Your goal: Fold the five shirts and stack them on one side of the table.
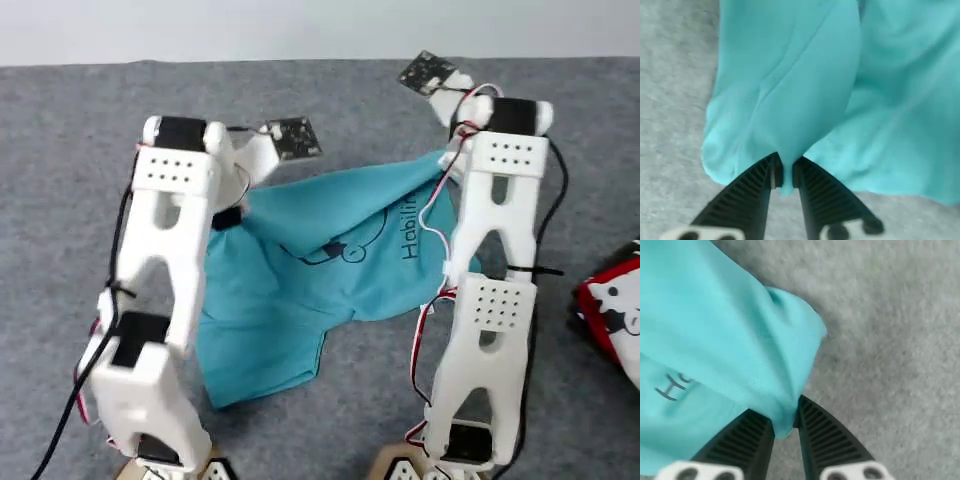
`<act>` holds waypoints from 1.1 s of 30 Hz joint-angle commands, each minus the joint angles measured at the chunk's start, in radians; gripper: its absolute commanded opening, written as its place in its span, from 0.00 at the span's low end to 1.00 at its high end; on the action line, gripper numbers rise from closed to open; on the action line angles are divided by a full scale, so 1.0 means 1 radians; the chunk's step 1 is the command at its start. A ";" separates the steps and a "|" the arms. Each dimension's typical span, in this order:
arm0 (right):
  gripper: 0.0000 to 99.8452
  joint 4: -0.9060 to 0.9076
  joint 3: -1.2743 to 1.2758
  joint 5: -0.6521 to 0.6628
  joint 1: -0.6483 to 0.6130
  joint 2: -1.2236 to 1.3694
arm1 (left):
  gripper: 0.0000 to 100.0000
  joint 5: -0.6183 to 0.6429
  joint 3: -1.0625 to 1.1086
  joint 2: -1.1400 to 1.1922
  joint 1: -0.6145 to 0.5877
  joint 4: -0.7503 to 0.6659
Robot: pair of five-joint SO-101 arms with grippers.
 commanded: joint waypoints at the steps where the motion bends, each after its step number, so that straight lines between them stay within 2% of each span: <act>1: 0.01 0.042 -0.051 0.029 0.050 -0.030 | 0.00 -0.009 0.128 -0.157 0.017 0.031; 9: 0.01 0.047 0.003 0.048 0.094 -0.093 | 0.00 0.038 0.343 -0.371 0.054 0.032; 16: 0.01 0.044 0.358 0.026 0.085 -0.325 | 0.00 0.114 0.470 -0.514 0.126 0.032; 23: 0.01 0.039 0.654 0.028 0.087 -0.469 | 0.00 0.155 0.596 -0.528 0.126 0.034; 29: 0.01 -0.004 0.750 0.025 0.079 -0.455 | 0.00 0.152 0.676 -0.485 0.117 0.026; 33: 0.01 -0.031 0.752 0.025 0.062 -0.407 | 0.00 0.152 0.667 -0.388 0.032 -0.071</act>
